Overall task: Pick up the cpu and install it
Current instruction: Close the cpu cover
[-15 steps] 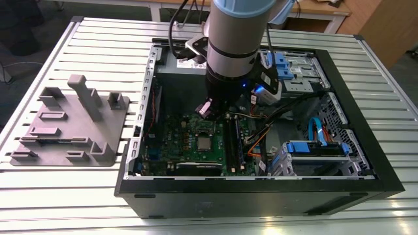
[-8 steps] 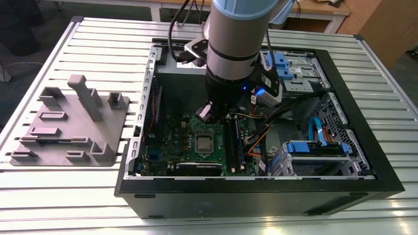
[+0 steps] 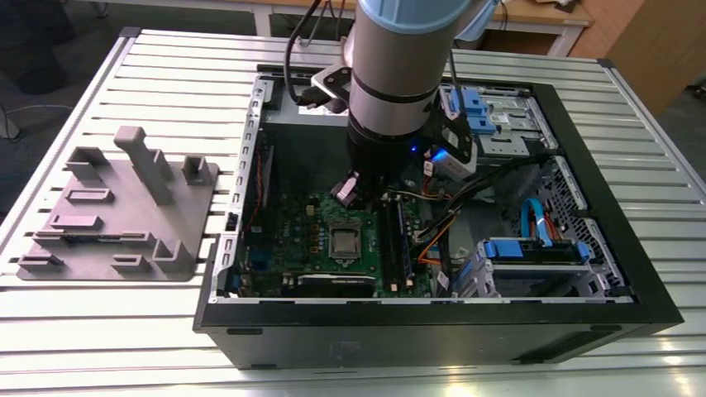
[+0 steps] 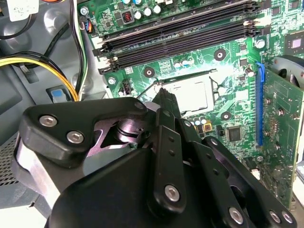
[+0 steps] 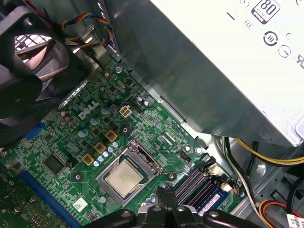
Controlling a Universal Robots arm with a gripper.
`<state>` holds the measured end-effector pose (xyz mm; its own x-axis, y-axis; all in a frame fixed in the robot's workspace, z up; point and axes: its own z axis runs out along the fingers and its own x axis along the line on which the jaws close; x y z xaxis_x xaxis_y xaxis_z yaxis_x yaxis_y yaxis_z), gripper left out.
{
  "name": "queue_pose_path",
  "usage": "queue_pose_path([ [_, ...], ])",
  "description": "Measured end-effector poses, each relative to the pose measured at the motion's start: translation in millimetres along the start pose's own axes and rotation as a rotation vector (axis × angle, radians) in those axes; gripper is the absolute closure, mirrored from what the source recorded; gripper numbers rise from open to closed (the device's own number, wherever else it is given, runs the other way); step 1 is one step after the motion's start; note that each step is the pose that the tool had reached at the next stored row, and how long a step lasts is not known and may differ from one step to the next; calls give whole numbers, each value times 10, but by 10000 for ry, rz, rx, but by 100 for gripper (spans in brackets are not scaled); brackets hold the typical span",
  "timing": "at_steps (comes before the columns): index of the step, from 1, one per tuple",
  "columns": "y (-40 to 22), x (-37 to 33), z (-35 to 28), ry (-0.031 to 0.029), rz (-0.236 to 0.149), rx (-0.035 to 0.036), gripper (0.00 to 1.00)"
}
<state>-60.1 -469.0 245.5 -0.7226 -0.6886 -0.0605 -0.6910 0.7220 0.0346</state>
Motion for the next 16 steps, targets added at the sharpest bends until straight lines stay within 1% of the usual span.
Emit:
queue_pose_path([
  [8,3,10,0,1,-1,0,89],
  [16,-16,97,-5,-1,-2,-1,89],
])
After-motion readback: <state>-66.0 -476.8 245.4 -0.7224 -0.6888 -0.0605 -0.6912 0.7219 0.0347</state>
